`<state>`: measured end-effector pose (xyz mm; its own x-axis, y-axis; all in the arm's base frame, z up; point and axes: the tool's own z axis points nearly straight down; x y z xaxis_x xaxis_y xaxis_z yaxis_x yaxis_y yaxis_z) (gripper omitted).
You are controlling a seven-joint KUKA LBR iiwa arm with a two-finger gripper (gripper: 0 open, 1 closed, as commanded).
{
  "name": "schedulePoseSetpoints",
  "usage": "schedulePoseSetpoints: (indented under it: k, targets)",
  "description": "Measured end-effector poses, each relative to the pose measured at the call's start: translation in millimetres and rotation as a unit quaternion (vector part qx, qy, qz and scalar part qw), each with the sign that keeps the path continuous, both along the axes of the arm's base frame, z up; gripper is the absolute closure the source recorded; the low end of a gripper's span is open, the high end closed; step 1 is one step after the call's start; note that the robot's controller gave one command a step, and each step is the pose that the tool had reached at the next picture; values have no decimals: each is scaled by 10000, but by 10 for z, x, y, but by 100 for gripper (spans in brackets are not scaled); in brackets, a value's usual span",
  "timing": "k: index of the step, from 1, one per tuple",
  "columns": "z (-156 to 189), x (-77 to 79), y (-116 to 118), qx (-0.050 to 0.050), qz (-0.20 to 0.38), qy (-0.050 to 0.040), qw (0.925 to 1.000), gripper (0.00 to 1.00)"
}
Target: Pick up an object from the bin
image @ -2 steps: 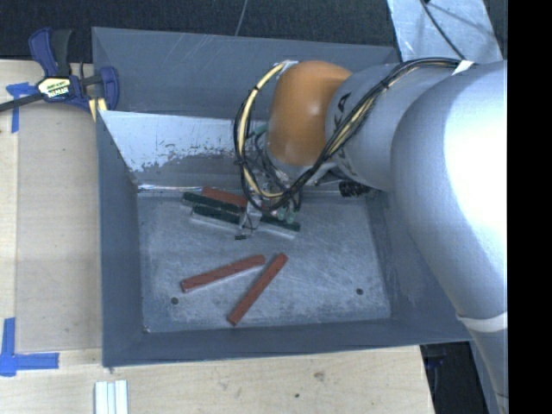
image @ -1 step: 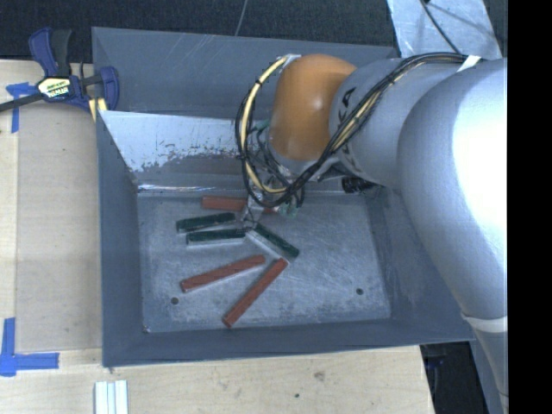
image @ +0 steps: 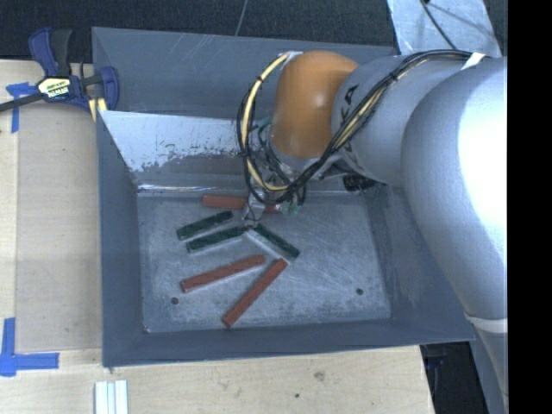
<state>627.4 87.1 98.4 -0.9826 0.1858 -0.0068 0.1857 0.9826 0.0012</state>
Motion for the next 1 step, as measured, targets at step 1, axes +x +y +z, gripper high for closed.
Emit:
schedulePoseSetpoints:
  k: [1]
  targets:
    - [97, -13, -2, -2, 2, 32, 10000, 100]
